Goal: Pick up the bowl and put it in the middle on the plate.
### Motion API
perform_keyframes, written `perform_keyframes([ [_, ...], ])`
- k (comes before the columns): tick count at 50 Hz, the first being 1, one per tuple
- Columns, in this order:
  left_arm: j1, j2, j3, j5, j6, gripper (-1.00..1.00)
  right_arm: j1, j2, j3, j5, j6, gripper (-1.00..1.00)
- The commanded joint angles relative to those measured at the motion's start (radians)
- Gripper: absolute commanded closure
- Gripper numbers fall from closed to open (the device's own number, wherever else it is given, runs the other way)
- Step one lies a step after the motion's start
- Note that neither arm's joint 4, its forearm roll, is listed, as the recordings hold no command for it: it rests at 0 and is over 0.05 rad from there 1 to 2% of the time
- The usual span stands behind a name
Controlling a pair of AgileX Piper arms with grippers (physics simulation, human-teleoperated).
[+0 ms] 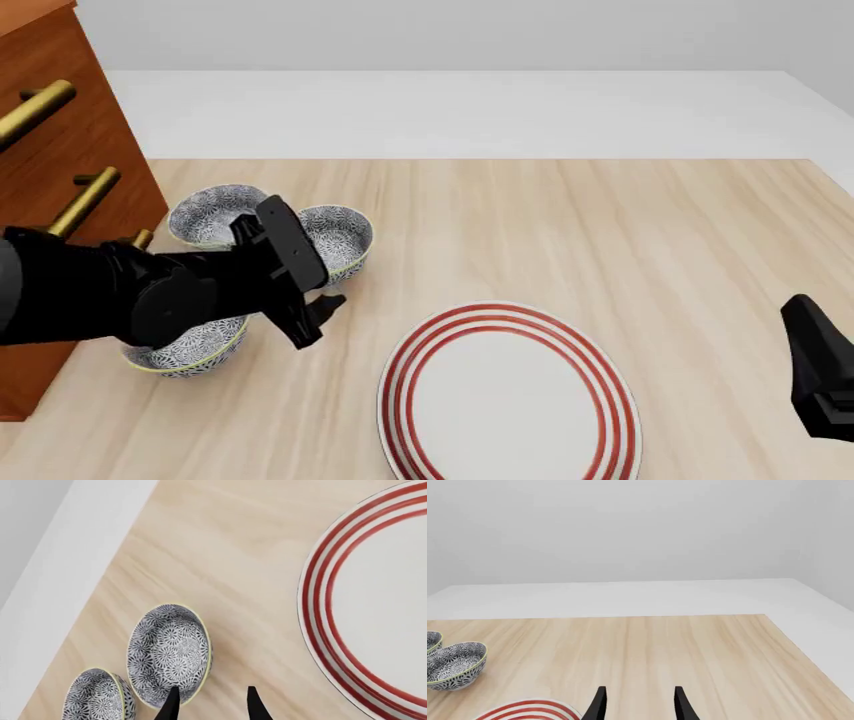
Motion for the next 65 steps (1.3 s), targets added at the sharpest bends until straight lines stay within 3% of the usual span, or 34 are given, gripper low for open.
perform_keyframes([
  [1, 0.014, 0.048, -0.011, -0.024, 0.021, -1.0, 0.0, -0.006, 0.0, 0.005, -0.004, -1.0],
  [9, 0.02, 0.094, -0.059, -0.013, 0.027, -1.0, 0.0, 0.002, 0.001, -0.004, -0.004, -1.0],
  [14, 0.037, 0.115, -0.049, -0.04, 0.072, -1.0, 0.0, 0.006, 0.0, -0.005, 0.004, -1.0],
  [27, 0.063, 0.157, -0.053, -0.057, 0.105, -1.0, 0.0, 0.0, 0.0, 0.001, 0.002, -1.0],
  [44, 0.084, 0.223, -0.14, -0.01, 0.109, -1.0, 0.0, -0.002, -0.001, 0.003, 0.003, -1.0],
  [65, 0.086, 0.274, -0.149, -0.02, 0.123, -1.0, 0.0, 0.006, 0.0, -0.005, 0.004, -1.0],
])
